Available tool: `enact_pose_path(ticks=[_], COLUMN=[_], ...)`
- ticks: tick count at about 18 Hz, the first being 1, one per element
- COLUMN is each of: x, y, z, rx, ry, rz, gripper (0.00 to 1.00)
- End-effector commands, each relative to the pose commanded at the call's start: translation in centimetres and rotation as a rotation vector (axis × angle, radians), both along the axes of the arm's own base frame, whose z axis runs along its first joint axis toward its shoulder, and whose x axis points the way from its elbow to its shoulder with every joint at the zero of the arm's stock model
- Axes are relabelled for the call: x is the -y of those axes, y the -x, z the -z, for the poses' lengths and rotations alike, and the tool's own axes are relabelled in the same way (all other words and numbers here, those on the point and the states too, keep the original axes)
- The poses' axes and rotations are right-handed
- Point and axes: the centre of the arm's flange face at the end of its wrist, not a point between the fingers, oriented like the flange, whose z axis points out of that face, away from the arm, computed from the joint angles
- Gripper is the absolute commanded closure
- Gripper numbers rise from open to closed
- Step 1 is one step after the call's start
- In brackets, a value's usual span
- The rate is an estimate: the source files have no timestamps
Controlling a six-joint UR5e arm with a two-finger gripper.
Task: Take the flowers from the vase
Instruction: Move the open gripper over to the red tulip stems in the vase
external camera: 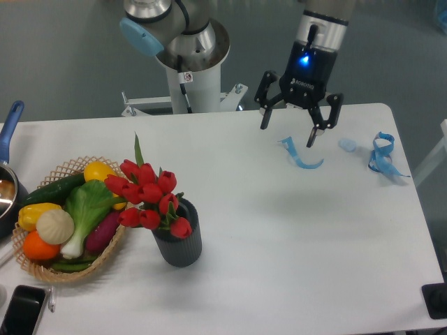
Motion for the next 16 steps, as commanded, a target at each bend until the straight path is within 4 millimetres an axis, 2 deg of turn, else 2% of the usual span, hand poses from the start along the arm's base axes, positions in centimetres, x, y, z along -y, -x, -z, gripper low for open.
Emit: enact_pose_path(ticks=[4, 7, 9, 14, 16], x=[-1.2, -3.3, -4.8, -7.2, -8.8], y=[-0.8, -1.5, -1.3, -1.3, -1.9], z=[2.0, 3.0, 4.2, 5.3, 5.7], rx=[0.034, 0.047, 0.084, 0.081, 0.077], ry=[-0.080, -0.158, -0.219, -0.220, -0.220], rz=[0.033, 0.079, 0.095, 0.142, 0.175], gripper=[0.00, 0.00, 0.00, 0.00, 0.00])
